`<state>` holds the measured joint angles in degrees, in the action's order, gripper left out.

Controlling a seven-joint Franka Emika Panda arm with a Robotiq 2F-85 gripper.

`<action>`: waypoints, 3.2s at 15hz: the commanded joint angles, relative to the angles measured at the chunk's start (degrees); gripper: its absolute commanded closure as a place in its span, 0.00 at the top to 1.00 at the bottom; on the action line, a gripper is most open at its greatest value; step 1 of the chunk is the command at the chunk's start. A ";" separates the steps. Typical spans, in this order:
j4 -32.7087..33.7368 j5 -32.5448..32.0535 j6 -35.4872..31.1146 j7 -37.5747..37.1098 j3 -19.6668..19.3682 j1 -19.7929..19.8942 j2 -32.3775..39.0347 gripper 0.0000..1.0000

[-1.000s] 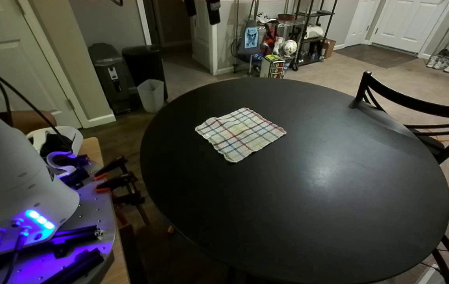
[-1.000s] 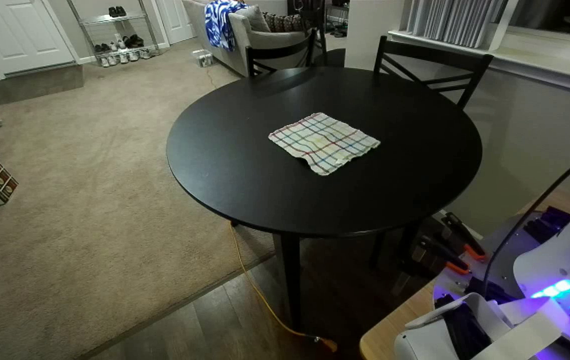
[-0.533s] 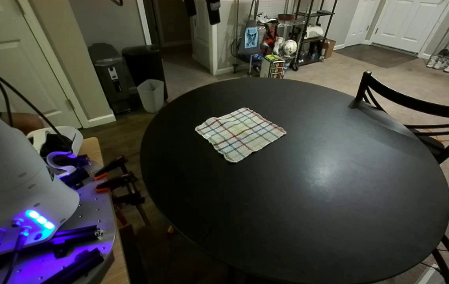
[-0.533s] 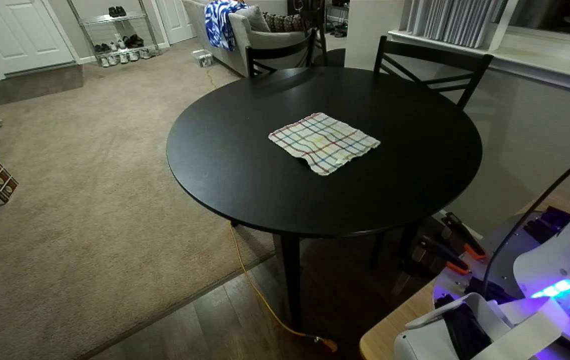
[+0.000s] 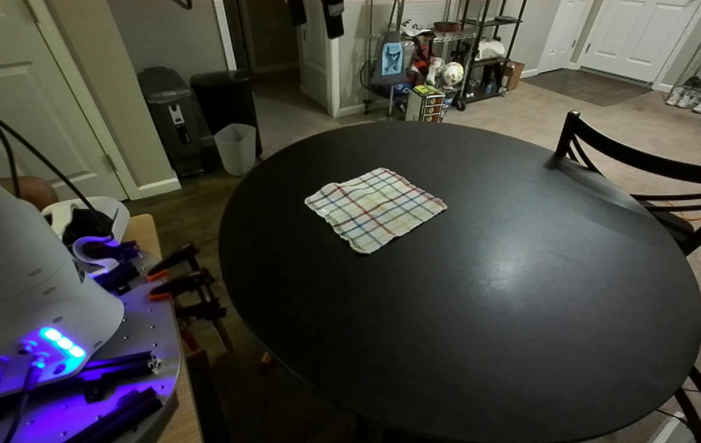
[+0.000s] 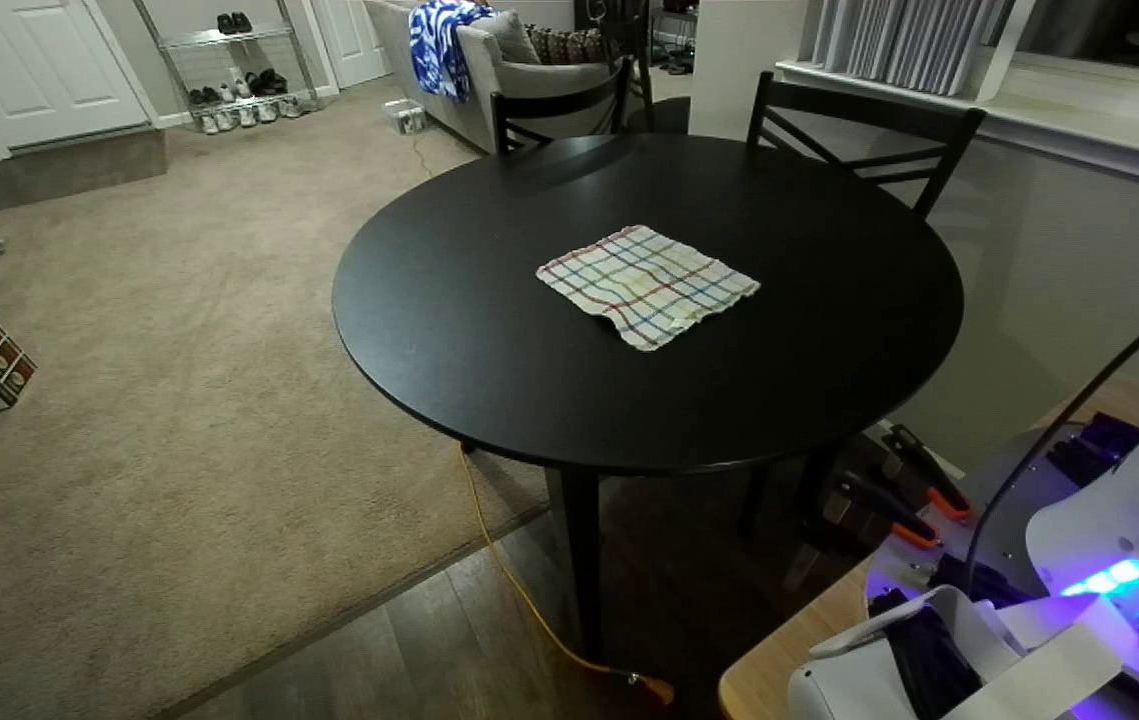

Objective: Fold the towel on the table

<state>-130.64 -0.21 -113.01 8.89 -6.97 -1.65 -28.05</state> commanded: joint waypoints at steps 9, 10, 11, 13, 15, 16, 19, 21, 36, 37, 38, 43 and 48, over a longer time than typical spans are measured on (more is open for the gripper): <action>-0.15 -2.20 -8.86 -3.08 6.06 -0.05 6.56 1.00; -0.55 -3.54 -12.38 -4.38 7.43 0.16 8.36 1.00; -0.77 -5.03 -15.51 -6.00 8.81 0.32 10.51 1.00; -0.98 -8.66 -20.66 -9.91 10.85 0.72 15.03 1.00; -0.38 -12.30 -24.13 -14.02 11.74 1.07 20.08 1.00; -0.19 -13.82 -25.69 -15.90 11.81 1.08 22.39 1.00; 1.07 -15.96 -27.14 -18.28 10.84 0.54 28.47 1.00; 1.61 -16.46 -27.18 -18.82 10.23 0.00 31.42 1.00; -0.85 -15.95 -26.51 -19.22 10.82 -3.59 34.64 1.00; -2.32 -16.64 -27.63 -21.17 11.36 -4.71 34.56 1.00; -3.25 -16.61 -28.54 -21.60 11.85 -5.56 34.76 1.00; -7.16 -21.18 -33.03 -30.74 13.51 -11.42 37.40 1.00; -6.97 -30.13 -36.07 -40.36 11.79 -16.02 40.43 1.00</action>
<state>-137.44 -24.28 -146.09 -25.70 6.50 -15.93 11.16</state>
